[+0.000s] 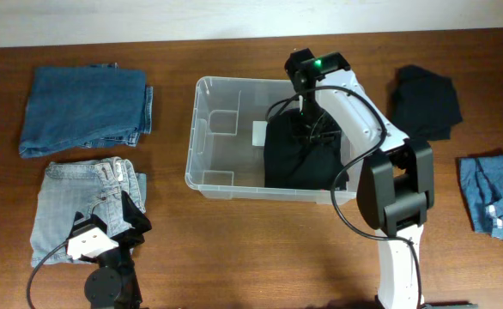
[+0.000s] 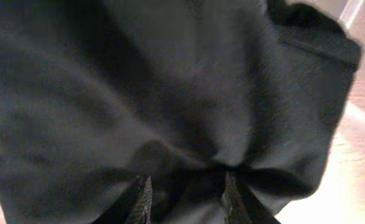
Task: Pack container
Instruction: 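Press and smooth the black shirt inside the bin with the right gripper, then move the right gripper back to the black garment at top right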
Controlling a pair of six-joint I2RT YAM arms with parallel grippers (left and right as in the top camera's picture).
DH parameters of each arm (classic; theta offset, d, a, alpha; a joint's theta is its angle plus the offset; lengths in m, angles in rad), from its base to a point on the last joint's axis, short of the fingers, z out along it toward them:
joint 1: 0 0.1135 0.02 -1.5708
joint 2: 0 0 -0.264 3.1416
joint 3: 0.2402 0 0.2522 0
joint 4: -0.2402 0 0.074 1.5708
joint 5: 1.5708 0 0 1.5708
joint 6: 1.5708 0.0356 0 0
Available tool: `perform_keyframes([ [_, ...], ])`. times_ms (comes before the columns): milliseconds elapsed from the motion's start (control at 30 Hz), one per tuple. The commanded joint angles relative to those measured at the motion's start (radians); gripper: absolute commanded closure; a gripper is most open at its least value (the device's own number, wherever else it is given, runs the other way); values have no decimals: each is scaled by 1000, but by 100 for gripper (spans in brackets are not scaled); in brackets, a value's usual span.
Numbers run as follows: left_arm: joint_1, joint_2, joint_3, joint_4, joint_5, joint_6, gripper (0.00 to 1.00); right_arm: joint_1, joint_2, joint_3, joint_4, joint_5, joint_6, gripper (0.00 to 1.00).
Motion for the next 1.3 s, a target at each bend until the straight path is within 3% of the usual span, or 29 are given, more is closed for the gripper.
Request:
perform_keyframes([
  [0, 5, -6, -1, -5, -11, -2, 1, -29, 21, 13, 8, 35, 2, 67],
  [533, 5, -6, -1, -5, -11, -2, 1, -59, 34, -72, 202, -37, -43, 64],
  [867, 5, -6, -1, -5, -11, -2, 1, -65, 33, -59, 177, 3, -16, 63],
  [1167, 5, -6, -1, -5, -11, -2, 1, -68, -20, 204, -46, 16, -18, 40],
  [1267, 5, -6, -1, -5, -11, -2, 1, -71, -40, 368, -149, 17, -21, 23],
])
